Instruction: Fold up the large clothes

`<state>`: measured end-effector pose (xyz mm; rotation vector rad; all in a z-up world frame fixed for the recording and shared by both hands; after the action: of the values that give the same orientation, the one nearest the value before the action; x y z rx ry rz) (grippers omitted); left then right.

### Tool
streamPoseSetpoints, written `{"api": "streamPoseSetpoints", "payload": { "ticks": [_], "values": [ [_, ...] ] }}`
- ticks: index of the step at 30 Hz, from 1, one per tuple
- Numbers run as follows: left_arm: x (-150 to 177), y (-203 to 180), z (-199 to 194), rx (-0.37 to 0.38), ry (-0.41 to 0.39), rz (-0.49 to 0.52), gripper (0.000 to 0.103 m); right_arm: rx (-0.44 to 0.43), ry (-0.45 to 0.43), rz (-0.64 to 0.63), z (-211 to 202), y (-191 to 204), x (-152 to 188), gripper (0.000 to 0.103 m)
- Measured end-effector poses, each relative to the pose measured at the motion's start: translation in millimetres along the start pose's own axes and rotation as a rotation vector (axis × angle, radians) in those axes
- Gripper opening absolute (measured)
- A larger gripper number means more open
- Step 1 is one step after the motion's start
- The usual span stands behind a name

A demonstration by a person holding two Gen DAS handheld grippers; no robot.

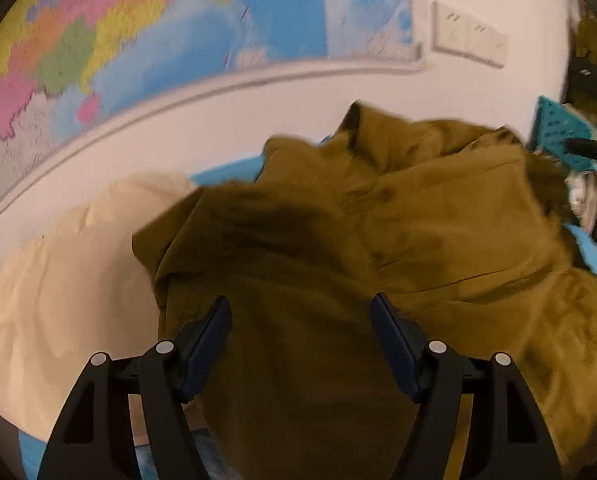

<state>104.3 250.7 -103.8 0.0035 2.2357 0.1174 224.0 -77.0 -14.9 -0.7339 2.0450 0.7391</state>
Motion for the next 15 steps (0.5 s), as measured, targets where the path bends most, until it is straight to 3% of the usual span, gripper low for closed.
{"api": "streamPoseSetpoints", "payload": {
  "ticks": [3, 5, 7, 9, 11, 13, 15],
  "values": [
    [3.3, 4.1, 13.8, -0.007, 0.028, -0.027, 0.070, -0.049, 0.069, -0.087, 34.0, 29.1, 6.1, 0.045],
    [4.8, 1.9, 14.9, -0.024, 0.022, -0.008, 0.070, -0.071, 0.120, -0.066, 64.1, 32.0, 10.0, 0.044],
    [7.6, -2.9, 16.9, -0.054, 0.016, 0.021, 0.070, 0.015, 0.176, -0.103, 97.2, 24.6, 16.5, 0.039],
    [11.5, -6.6, 20.0, -0.080, 0.018, 0.051, 0.070, 0.063, 0.237, -0.044, 126.1, 0.1, 26.7, 0.014],
    [13.9, -8.9, 22.8, -0.101, 0.022, 0.078, 0.070, 0.056, 0.263, 0.069, 135.2, -22.8, 32.6, 0.003],
    [14.7, -10.7, 24.3, -0.115, 0.021, 0.095, 0.070, 0.054, 0.259, 0.086, 125.0, -23.4, 27.8, 0.007],
    [14.3, -13.4, 24.6, -0.132, 0.019, 0.119, 0.071, 0.087, 0.224, 0.062, 108.3, -16.4, 21.2, 0.044]
  ]
}}
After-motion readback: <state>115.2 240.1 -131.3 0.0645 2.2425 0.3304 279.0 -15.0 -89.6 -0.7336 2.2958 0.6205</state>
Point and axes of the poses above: each gripper's, at about its wrist camera, not at the fingertips, and z roughly the way its jaws point, y to its left, x to its underside, the point moved 2 cm from there along z, roughly the way its jaws point, and after that the axes turned 8 degrees about -y, right-handed, at the moved point
